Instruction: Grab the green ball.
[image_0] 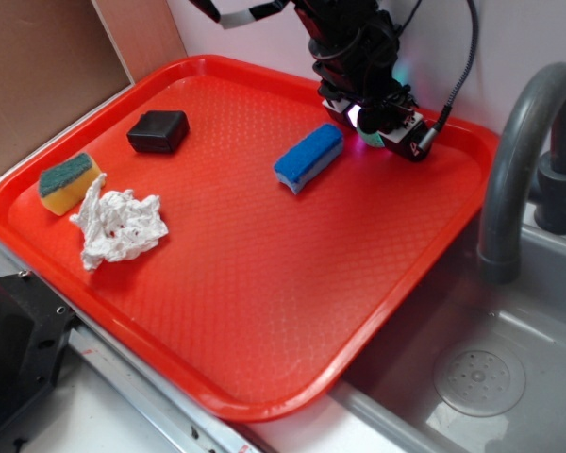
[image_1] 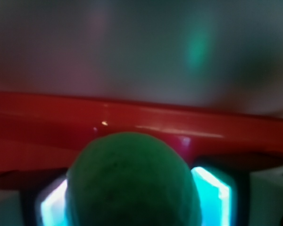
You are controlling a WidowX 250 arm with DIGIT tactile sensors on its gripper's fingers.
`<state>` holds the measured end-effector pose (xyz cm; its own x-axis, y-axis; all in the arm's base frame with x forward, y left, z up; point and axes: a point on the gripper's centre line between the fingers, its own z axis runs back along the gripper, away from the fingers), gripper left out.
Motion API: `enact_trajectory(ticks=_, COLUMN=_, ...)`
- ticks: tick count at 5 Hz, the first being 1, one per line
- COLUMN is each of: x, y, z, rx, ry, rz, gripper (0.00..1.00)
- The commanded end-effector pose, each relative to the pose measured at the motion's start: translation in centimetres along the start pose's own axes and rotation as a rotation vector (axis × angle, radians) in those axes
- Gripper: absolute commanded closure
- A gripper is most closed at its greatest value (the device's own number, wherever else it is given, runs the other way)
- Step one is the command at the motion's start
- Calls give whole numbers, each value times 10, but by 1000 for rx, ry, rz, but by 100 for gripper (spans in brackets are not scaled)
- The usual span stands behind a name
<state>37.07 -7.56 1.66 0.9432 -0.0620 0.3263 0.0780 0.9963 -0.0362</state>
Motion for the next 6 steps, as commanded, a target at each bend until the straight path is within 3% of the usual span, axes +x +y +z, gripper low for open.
enact_trajectory(ticks=1, x=3, y=-16, z=47, rx=88, ry=-99, rz=30, gripper=100)
enact_trajectory(ticks=2, x=-1, y=-20, z=92, rx=55, ry=-64, rz=109, gripper=100)
enact_trajectory(ticks=3, x=-15, y=-25, z=150, rx=-20, ry=-51, rz=161, gripper=100)
enact_trajectory(ticks=4, x=-25, y=-29, z=203, rx=-114, ry=30, rz=247, gripper=100)
enact_trajectory(ticks=5, x=-48, y=-31, z=234, rx=-164, ry=74, rz=397, gripper=100)
enact_trajectory(ticks=6, x=-45, y=-24, z=224, rx=-169, ry=148, rz=381, gripper=100)
